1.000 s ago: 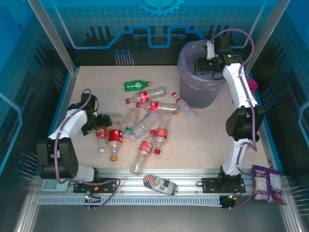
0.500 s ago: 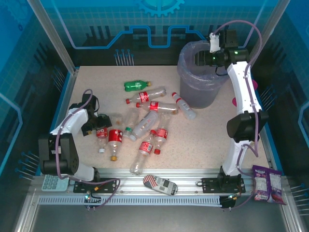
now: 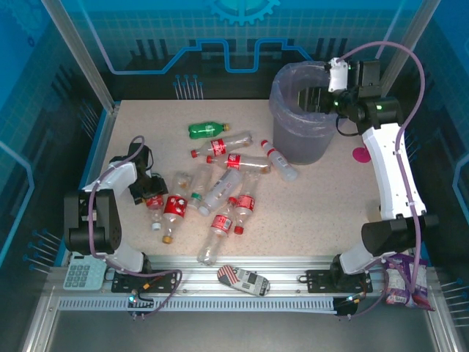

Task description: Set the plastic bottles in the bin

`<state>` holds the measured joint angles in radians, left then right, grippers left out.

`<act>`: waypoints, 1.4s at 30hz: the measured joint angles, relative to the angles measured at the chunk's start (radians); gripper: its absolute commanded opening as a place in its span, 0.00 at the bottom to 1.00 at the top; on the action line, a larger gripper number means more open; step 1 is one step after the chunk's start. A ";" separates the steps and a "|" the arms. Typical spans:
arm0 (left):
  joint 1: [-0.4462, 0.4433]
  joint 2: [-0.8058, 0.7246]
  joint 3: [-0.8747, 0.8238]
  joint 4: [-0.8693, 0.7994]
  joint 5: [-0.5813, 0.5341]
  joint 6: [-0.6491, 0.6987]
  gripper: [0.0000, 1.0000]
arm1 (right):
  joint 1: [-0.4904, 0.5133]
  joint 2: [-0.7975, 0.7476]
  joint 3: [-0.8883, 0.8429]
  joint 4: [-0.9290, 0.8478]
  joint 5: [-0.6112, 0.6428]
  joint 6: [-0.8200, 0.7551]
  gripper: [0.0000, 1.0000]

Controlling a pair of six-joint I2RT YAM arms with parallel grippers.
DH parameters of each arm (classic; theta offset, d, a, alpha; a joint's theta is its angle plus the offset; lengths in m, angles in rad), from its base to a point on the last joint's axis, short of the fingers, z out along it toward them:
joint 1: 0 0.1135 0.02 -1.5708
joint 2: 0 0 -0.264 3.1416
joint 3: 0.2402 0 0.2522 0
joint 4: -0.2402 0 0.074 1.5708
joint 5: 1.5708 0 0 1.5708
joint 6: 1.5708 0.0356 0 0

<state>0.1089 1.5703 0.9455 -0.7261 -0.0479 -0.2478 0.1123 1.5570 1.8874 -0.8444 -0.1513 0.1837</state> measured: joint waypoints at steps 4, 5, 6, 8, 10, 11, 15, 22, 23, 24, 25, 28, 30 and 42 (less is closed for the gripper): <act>0.001 0.019 0.061 -0.031 -0.005 0.027 0.56 | 0.002 -0.025 -0.057 0.008 -0.008 0.019 0.78; 0.001 0.021 0.083 -0.039 -0.005 0.034 0.56 | 0.003 -0.031 -0.066 0.008 -0.008 0.021 0.78; 0.001 0.021 0.114 -0.050 -0.004 0.042 0.56 | 0.006 -0.038 -0.076 0.008 -0.009 0.024 0.78; 0.001 0.018 0.172 -0.060 0.005 0.049 0.56 | 0.016 -0.056 -0.093 0.008 -0.011 0.031 0.78; 0.000 0.005 0.226 -0.063 0.031 0.060 0.57 | 0.032 -0.079 -0.110 0.016 -0.011 0.042 0.78; 0.000 -0.008 0.252 -0.066 0.051 0.065 0.57 | 0.045 -0.094 -0.121 0.021 -0.010 0.048 0.78; -0.027 -0.064 0.349 -0.081 0.144 0.072 0.57 | 0.124 -0.140 -0.153 0.053 -0.021 0.082 0.77; -0.238 -0.126 0.444 0.024 0.373 0.119 0.53 | 0.303 -0.088 -0.162 0.153 -0.071 0.151 0.77; -0.264 -0.126 0.444 0.046 0.409 0.124 0.53 | 0.325 -0.071 -0.169 0.179 -0.079 0.166 0.77; -0.288 -0.126 0.443 0.075 0.445 0.131 0.52 | 0.342 -0.054 -0.176 0.202 -0.093 0.182 0.77; -0.302 -0.126 0.441 0.094 0.468 0.136 0.52 | 0.356 -0.037 -0.187 0.229 -0.108 0.201 0.77; -0.343 -0.126 0.436 0.161 0.537 0.151 0.52 | 0.378 0.011 -0.220 0.309 -0.154 0.261 0.79; -0.364 -0.125 0.432 0.193 0.573 0.157 0.52 | 0.389 0.045 -0.235 0.358 -0.175 0.301 0.81; -0.420 -0.071 0.430 0.268 0.634 0.177 0.52 | 0.412 0.150 -0.237 0.498 -0.249 0.409 0.80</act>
<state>-0.3107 1.4998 1.3758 -0.4580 0.5861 -0.0708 0.5247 1.7065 1.6501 -0.3462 -0.4000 0.5922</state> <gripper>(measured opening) 0.527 0.812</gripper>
